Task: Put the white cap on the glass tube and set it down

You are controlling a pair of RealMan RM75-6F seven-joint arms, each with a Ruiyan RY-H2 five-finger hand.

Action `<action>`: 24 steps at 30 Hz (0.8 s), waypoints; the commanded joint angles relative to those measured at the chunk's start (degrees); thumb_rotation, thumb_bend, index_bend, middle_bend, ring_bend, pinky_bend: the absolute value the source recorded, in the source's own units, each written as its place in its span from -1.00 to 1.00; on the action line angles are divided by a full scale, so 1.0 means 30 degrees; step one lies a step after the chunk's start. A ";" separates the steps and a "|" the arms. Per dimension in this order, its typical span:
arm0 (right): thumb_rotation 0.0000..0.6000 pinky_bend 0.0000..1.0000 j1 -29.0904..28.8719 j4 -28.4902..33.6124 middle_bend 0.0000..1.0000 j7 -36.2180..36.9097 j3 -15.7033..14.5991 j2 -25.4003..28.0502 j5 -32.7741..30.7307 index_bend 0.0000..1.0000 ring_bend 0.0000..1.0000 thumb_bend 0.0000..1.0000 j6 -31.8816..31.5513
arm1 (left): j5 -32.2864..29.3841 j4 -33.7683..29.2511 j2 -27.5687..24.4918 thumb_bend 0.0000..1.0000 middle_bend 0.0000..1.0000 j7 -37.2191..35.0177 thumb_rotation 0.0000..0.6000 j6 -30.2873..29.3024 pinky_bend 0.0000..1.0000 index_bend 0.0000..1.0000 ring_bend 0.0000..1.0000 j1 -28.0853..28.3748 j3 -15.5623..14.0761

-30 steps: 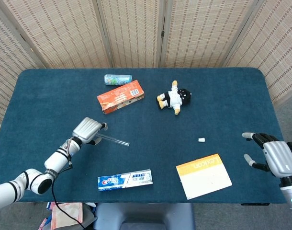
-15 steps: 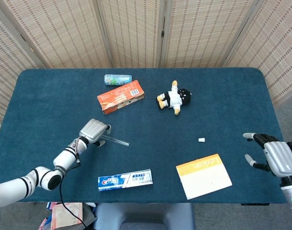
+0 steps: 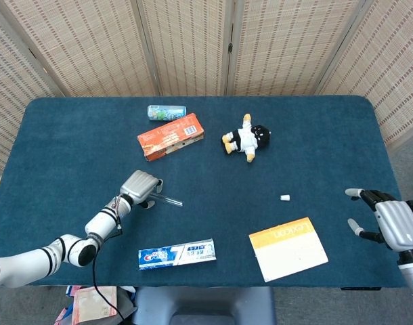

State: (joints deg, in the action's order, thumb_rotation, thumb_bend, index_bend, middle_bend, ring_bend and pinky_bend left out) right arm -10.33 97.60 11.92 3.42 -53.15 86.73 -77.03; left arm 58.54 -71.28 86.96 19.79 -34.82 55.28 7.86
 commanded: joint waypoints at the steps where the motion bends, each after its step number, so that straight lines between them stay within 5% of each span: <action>1: 1.00 -0.33 0.0025 -0.0038 -0.26 0.0041 -0.0018 -0.0010 -0.0018 -0.48 -0.42 -0.43 -0.0010 | -0.0422 0.0261 0.0237 -0.46 1.00 0.0182 1.00 0.0126 1.00 -0.12 1.00 0.0226 -0.0085; 24: 1.00 -0.33 0.0069 -0.0319 -0.26 0.0315 -0.0045 -0.0040 -0.0088 -0.48 -0.42 -0.43 -0.0012 | -0.2331 0.0962 0.1017 -0.36 1.00 0.0883 1.00 0.0297 1.00 -0.06 1.00 0.1210 -0.0746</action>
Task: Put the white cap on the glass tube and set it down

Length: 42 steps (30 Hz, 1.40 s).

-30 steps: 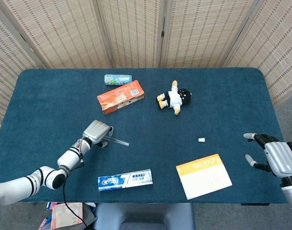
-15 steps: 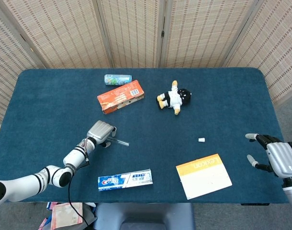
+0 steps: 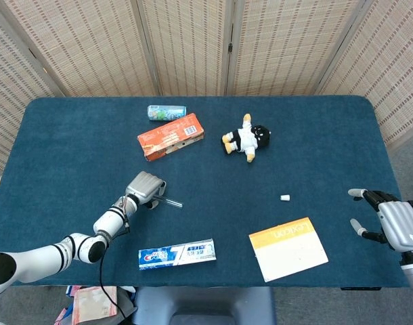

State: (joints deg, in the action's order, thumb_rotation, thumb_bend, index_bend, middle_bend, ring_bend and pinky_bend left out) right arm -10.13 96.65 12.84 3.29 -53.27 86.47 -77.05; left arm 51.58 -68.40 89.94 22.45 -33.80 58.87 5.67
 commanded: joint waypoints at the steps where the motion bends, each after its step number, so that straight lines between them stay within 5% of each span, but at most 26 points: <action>1: 1.00 -0.33 0.0009 -0.0013 -0.26 0.0016 -0.0003 -0.0002 -0.0011 -0.48 -0.42 -0.43 -0.0004 | -0.0013 0.0001 0.0047 -0.36 1.00 -0.0033 1.00 -0.0082 1.00 -0.04 1.00 0.0023 -0.0035; 14: 1.00 -0.33 0.0049 0.0122 -0.26 -0.0024 -0.0008 0.0110 0.0090 -0.48 -0.42 -0.44 -0.0122 | 0.0762 -0.0507 -0.0187 -0.31 1.00 -0.1882 1.00 -0.1359 1.00 0.31 1.00 -0.0765 0.0493; 26: 1.00 -0.31 -0.0614 0.0917 -0.17 -0.1326 0.0119 0.0569 0.0644 -0.48 -0.37 -0.37 0.0421 | 0.0007 -0.5595 -0.4405 -0.29 1.00 -0.3202 1.00 -0.3032 1.00 0.36 1.00 -0.2400 0.1139; 32: 1.00 0.34 -0.1626 0.1656 0.11 -0.3056 0.0347 0.0970 -0.0118 -0.48 0.14 -0.05 0.2213 | 0.0134 -0.8021 -0.6321 -0.28 1.00 -0.3095 1.00 -0.4418 1.00 0.36 1.00 -0.3288 0.1038; 35: 1.00 0.68 -0.2321 0.1797 0.45 -0.3581 0.0541 0.0930 -0.0866 -0.48 0.50 0.15 0.3471 | 0.0556 -0.8982 -0.7045 -0.28 1.00 -0.3121 1.00 -0.5001 1.00 0.36 1.00 -0.3731 0.0905; 38: 1.00 0.89 -0.3179 0.1704 0.77 -0.3712 0.0720 0.0742 -0.1607 -0.48 0.78 0.39 0.5005 | 0.1077 -0.9662 -0.7562 -0.29 1.00 -0.3110 1.00 -0.5458 1.00 0.36 1.00 -0.4122 0.0712; 42: 1.00 1.00 -0.4277 0.1207 0.95 -0.3855 0.0816 0.0250 -0.2596 -0.48 0.98 0.72 0.7071 | 0.1683 -1.0227 -0.7957 -0.28 1.00 -0.2945 1.00 -0.6017 1.00 0.36 1.00 -0.4530 0.0478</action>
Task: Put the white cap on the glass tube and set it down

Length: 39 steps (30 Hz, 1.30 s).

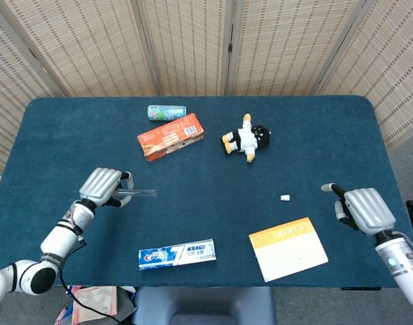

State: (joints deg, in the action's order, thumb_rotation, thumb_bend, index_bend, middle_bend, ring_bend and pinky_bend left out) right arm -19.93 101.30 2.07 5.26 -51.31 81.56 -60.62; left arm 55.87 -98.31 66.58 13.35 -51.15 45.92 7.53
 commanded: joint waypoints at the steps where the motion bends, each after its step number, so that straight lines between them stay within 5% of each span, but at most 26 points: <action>1: 1.00 1.00 -0.1332 -0.0498 0.98 -0.0461 0.0156 -0.0565 -0.1300 -0.48 1.00 0.84 0.2212 | 0.0379 -0.0406 -0.0257 -0.28 1.00 0.0074 1.00 -0.0365 1.00 0.36 1.00 -0.0318 -0.0164; 3: 1.00 1.00 -0.1760 -0.0731 1.00 -0.0803 0.0132 -0.0858 -0.1779 -0.48 1.00 0.99 0.3005 | 0.0528 -0.0582 -0.0353 -0.29 1.00 0.0051 1.00 -0.0540 1.00 0.36 1.00 -0.0459 -0.0184; 20: 1.00 1.00 -0.4725 -0.4275 1.00 -0.2338 -0.0366 -0.3984 -0.6225 -0.48 1.00 1.00 0.8163 | 0.0882 -0.1158 -0.0331 -0.29 1.00 0.0540 1.00 -0.0739 1.00 0.36 1.00 -0.0776 -0.0305; 39: 1.00 1.00 -0.6021 -0.6710 1.00 -0.2669 -0.0744 -0.6423 -0.6934 -0.48 1.00 1.00 0.9029 | 0.1007 -0.1058 -0.0177 -0.28 1.00 0.0328 1.00 -0.0628 1.00 0.35 1.00 -0.1021 -0.0270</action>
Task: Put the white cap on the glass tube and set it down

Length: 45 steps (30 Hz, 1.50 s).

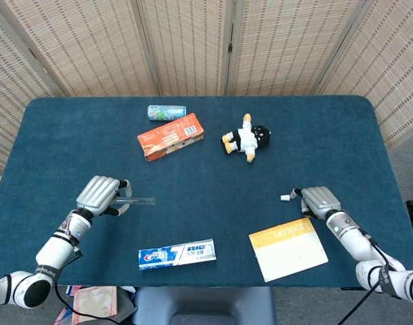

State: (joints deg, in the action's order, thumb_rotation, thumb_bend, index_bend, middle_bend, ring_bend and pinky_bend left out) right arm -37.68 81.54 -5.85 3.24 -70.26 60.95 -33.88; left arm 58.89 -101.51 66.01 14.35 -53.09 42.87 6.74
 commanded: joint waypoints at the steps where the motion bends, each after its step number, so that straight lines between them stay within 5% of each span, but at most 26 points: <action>1: 1.00 1.00 -0.0171 -0.0216 1.00 -0.0059 -0.0112 -0.0188 -0.0085 -0.48 1.00 1.00 0.0186 | -0.0001 0.0029 0.0042 -0.28 1.00 -0.0013 1.00 0.0036 1.00 0.35 1.00 -0.0016 -0.0011; 24: 1.00 1.00 -0.0615 0.0792 1.00 -0.0490 -0.0243 0.0012 0.0445 -0.48 1.00 1.00 -0.0754 | 0.0118 0.0187 0.0221 -0.29 1.00 -0.0006 1.00 0.0213 1.00 0.34 1.00 -0.0090 0.0001; 33: 1.00 1.00 0.0069 0.3271 1.00 -0.0167 0.0354 0.2113 0.1335 -0.48 1.00 0.99 -0.3142 | 0.0043 0.0243 0.0126 -0.29 1.00 -0.0050 1.00 0.0259 1.00 0.34 1.00 -0.0042 0.0162; 36: 1.00 1.00 0.0523 0.3957 0.94 0.0080 0.0655 0.2621 0.1818 -0.48 0.97 0.70 -0.4440 | 0.0041 0.0273 0.0205 -0.29 1.00 -0.0076 1.00 0.0324 1.00 0.34 1.00 -0.0029 0.0149; 39: 1.00 0.79 0.0954 0.4404 0.68 0.0491 0.0874 0.2879 0.2372 -0.48 0.65 0.27 -0.5513 | 0.0044 0.0300 0.0277 -0.29 1.00 -0.0066 1.00 0.0387 1.00 0.34 1.00 -0.0019 0.0112; 45: 1.00 -0.36 0.1316 0.4262 -0.42 0.1128 0.0885 0.2715 0.3234 -0.48 -0.61 -0.38 -0.6180 | 0.0064 0.0283 0.0271 -0.28 1.00 -0.0164 1.00 0.0383 1.00 0.34 1.00 -0.0049 0.0140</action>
State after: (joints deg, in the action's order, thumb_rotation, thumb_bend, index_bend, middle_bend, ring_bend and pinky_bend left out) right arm -33.92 94.59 -2.66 5.89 -61.89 70.35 -52.28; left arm 59.11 -100.69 66.81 13.85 -51.93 42.72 7.15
